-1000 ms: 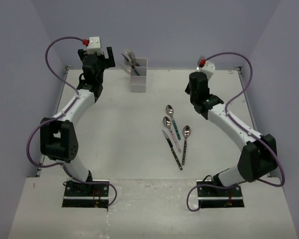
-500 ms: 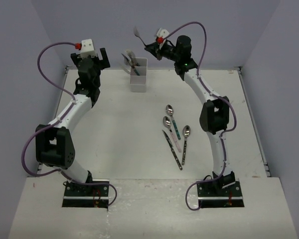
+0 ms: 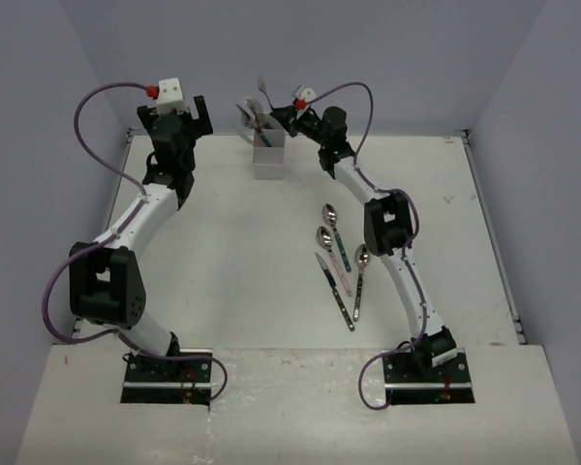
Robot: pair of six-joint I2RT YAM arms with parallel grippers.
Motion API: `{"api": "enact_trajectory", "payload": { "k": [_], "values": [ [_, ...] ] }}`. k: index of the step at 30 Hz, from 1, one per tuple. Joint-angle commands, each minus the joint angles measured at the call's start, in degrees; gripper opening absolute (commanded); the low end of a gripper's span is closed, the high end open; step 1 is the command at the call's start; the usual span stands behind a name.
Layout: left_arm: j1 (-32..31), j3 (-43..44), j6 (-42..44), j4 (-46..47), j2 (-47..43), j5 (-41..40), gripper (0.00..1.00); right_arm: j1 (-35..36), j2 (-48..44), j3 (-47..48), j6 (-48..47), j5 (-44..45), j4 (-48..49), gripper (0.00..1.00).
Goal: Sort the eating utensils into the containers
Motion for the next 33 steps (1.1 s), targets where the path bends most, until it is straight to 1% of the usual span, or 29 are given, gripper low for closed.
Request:
{"api": "enact_trajectory", "payload": {
  "k": [1,3,8,11,15,16,18,22,23,24,27,32,33],
  "values": [
    [0.84,1.18,1.50,-0.75,0.78,0.33,1.00,0.50,1.99,6.49,2.90,6.08,7.88,0.00],
    [0.75,1.36,1.59,-1.19,0.87,0.33,1.00,0.76,2.35,5.72,4.22,6.00,8.84,0.00],
    [0.75,1.10,1.94,-1.98,0.96,-0.37,1.00,1.64,2.79,5.54,1.33,6.18,6.83,0.00],
    [0.75,0.75,1.85,-2.42,0.78,-1.25,1.00,1.73,1.65,3.79,1.32,6.35,6.03,0.00],
    [0.75,0.04,1.94,-2.42,0.26,-2.30,1.00,1.73,1.73,4.48,1.32,6.35,5.42,0.00],
    [0.75,-0.04,2.11,-2.42,0.08,-2.48,1.00,1.73,1.65,4.13,1.41,6.87,5.77,0.06],
    [0.75,-0.05,2.29,-2.42,-0.01,-3.01,1.00,1.64,1.73,4.04,1.94,7.32,6.12,0.09],
    [0.75,0.13,3.60,-2.60,-0.01,-3.19,1.00,1.64,1.47,3.96,1.77,7.32,5.59,0.29],
    [0.75,0.91,3.87,-3.56,-0.01,-3.27,1.00,1.64,1.21,3.87,1.59,6.45,4.99,0.40],
    [0.75,1.27,3.96,-3.83,-0.01,-3.71,1.00,1.73,0.86,3.78,1.24,6.09,4.37,0.44],
    [0.75,1.27,4.58,-3.57,-0.88,-4.77,1.00,1.99,0.15,2.37,0.88,6.79,4.80,0.45],
    [0.84,1.10,4.49,-4.18,-1.33,-4.07,1.00,1.91,0.24,2.46,2.11,8.28,5.42,0.49],
    [0.84,1.10,4.49,-4.27,-1.24,-4.24,1.00,1.91,-0.02,2.46,2.64,7.50,5.42,0.52]
  ]
}}
